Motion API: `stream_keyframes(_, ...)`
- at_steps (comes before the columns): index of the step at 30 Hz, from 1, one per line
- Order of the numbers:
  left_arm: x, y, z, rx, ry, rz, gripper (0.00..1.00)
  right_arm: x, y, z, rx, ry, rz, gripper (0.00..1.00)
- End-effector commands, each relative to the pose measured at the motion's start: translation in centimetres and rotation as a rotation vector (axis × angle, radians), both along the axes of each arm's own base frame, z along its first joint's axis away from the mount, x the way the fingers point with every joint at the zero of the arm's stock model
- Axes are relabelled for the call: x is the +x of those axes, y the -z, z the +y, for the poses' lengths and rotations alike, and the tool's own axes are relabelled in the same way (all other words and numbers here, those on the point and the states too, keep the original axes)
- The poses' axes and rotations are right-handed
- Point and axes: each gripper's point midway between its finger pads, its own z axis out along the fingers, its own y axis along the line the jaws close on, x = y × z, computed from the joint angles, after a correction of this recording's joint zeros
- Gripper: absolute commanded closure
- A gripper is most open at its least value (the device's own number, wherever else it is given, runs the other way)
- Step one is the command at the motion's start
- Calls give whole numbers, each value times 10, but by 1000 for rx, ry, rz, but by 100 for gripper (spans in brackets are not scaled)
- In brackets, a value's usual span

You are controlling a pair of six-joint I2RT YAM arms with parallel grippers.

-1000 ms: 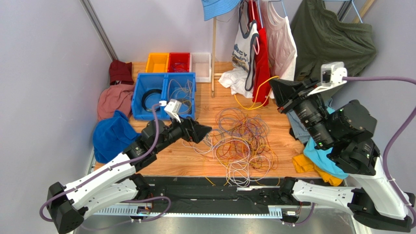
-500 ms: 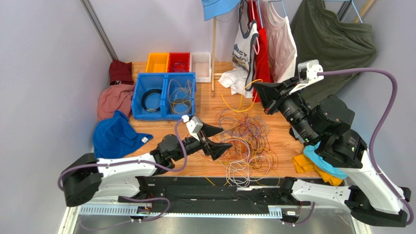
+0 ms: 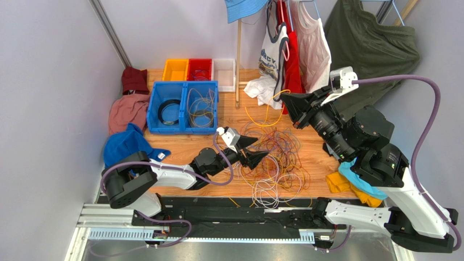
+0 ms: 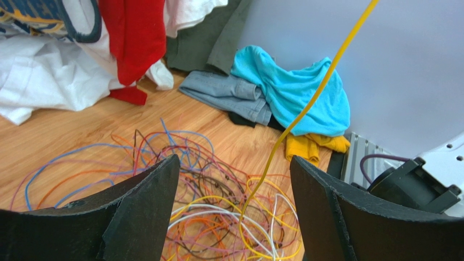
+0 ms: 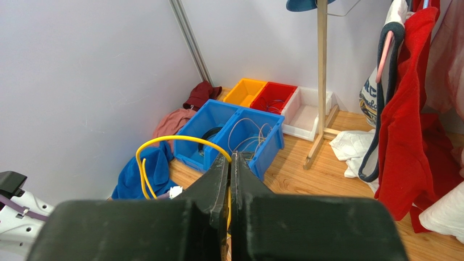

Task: Untangle the cables

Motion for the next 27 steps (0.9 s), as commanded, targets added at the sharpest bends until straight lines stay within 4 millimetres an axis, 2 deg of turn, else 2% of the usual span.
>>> stream_keyframes(1,-2,-52,-10,-157,33,-85,18,-4,-10,-7,16,-3,-22,100)
stream_keyframes(2,-2,-51,-13,-154,41,-84,25,-4,-9,-7,15,-1,-21,100)
stream_keyframes(4,-2,-51,-16,-152,48,-87,45,-4,-8,-7,11,-1,-22,100)
stream_keyframes(5,0,-50,-16,-146,42,-83,65,-4,-7,-7,10,1,-21,100)
stream_keyframes(8,3,-46,-14,-127,24,-71,100,-5,-5,-9,17,0,-20,100)
stream_keyframes(10,2,-46,-12,-123,24,-65,100,-7,-1,-11,20,-2,-16,100)
stream_keyframes(12,0,-56,-7,-136,21,-63,100,-9,2,-10,26,-12,-9,100)
stream_keyframes(13,-4,-78,2,-174,17,-77,100,-11,6,-12,27,-17,-6,99)
stream_keyframes(14,3,-67,7,-108,-19,-15,100,-13,11,-14,25,-20,3,94)
stream_keyframes(15,6,-67,13,-64,-39,23,100,-14,15,-15,35,-23,12,72)
stream_keyframes(16,9,-70,25,82,-80,110,100,-13,33,-13,15,-19,39,62)
stream_keyframes(17,18,-74,39,166,-142,157,100,-18,35,-22,41,-15,39,53)
stream_keyframes(18,30,-80,57,242,-243,190,100,-19,42,-23,64,-14,56,43)
stream_keyframes(19,31,-96,78,359,-293,229,100,-17,69,-20,37,-10,92,40)
stream_keyframes(20,43,-105,99,411,-374,227,100,-22,71,-27,77,-12,87,38)
stream_keyframes(21,46,-146,111,381,-405,199,100,-23,83,-27,102,-12,115,37)
stream_keyframes(22,47,-138,132,480,-450,236,100,-23,93,-27,109,-9,129,37)
stream_keyframes(23,51,-151,148,498,-510,225,100,-23,113,-27,108,-3,150,37)
stream_keyframes(24,51,-186,159,457,-539,192,100,-23,123,-27,106,2,168,37)
stream_keyframes(25,49,-186,169,517,-557,196,100,-22,130,-28,125,15,192,37)
stream_keyframes(26,52,-195,181,545,-603,175,100,-21,149,-27,99,23,222,37)
stream_keyframes(27,50,-227,191,504,-630,147,100,-22,154,-29,102,23,227,38)
